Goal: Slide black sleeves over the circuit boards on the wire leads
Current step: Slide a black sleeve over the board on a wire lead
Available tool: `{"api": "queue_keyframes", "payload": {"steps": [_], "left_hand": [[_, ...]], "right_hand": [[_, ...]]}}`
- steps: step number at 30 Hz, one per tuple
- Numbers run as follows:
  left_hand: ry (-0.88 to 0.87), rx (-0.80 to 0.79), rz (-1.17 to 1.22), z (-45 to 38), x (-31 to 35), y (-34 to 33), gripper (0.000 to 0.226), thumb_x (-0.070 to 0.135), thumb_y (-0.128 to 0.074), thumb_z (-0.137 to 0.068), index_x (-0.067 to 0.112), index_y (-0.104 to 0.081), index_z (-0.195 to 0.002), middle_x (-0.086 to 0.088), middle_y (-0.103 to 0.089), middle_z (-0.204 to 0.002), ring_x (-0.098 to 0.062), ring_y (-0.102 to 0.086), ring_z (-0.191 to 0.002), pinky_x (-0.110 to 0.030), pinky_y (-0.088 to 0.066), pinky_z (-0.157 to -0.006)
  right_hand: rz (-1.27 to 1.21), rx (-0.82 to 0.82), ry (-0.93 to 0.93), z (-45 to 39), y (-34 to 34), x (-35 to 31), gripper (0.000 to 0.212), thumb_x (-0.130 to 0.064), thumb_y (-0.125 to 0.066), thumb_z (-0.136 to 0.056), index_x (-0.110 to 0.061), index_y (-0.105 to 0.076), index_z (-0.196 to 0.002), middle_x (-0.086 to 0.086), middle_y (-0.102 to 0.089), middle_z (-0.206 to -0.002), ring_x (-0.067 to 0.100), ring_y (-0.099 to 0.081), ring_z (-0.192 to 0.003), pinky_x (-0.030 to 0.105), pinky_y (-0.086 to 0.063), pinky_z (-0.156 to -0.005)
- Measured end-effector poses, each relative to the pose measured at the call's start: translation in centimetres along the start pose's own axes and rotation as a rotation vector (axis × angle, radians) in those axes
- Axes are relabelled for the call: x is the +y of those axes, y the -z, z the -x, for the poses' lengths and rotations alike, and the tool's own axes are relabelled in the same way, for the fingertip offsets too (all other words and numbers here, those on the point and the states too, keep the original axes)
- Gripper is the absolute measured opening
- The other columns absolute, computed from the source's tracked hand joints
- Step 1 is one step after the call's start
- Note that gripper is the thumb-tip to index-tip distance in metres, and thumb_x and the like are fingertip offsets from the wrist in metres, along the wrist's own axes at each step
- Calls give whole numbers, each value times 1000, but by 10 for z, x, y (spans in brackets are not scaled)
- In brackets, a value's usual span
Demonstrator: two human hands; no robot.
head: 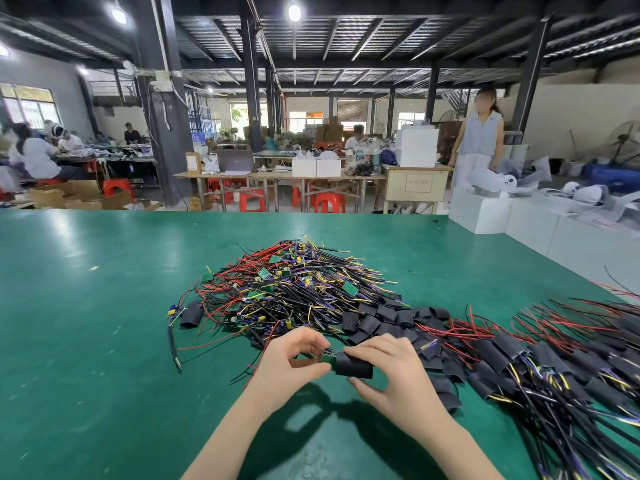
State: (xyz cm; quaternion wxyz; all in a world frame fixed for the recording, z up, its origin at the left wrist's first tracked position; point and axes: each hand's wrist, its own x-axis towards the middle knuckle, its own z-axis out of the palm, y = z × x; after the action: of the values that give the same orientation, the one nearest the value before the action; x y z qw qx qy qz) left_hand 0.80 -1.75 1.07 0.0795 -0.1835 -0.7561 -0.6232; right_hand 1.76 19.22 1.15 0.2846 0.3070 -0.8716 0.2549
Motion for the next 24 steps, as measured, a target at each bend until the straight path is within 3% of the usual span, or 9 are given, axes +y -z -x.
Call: {"api": "queue_keyframes", "payload": {"steps": [7,11,15,18,24], "left_hand": [[11,-7,-129,-2,-1,4,23,-2,-72,-78,15,-69,-93,2,-72,-92,-11,-67,-89,-21,-54,-77],[50,-68,-229,-2,-5,8,5,15,-75,-83,15,-73,-87,0,-74,-81,-16,-69,-76,-33,-56,-76],[59,-55,-136,-2,-4,4,9,6,-77,-80,10,-71,-85,-8,-74,-79,-13,-66,-71,-34,-54,-75],[84,-36,-35,-2,-2,1,16,-1,-77,-78,14,-71,-82,-7,-75,-77,-12,-68,-70,-25,-55,-71],[151,-77,148,-2,0,4,13,-2,-69,-85,1,-72,-97,-16,-75,-86,-24,-73,-81,-27,-56,-74]], "right_hand": [[-4,35,9,-1,-2,-2,33,-29,-74,-75,-26,-68,-107,-15,-64,-98,10,-56,-90,26,-34,-78],[-6,48,-13,0,-2,-1,34,-29,-75,-75,-26,-68,-108,-16,-64,-99,10,-56,-91,27,-35,-80],[-32,9,-18,1,0,-3,35,-32,-75,-72,-26,-71,-106,-16,-65,-98,3,-55,-90,20,-33,-82],[-118,-14,-88,0,1,-3,35,-39,-72,-74,-28,-71,-108,-20,-65,-99,-1,-57,-91,12,-31,-82],[-51,85,-30,-1,2,-7,34,-31,-75,-74,-25,-69,-106,-16,-66,-98,3,-56,-86,24,-39,-78]]}}
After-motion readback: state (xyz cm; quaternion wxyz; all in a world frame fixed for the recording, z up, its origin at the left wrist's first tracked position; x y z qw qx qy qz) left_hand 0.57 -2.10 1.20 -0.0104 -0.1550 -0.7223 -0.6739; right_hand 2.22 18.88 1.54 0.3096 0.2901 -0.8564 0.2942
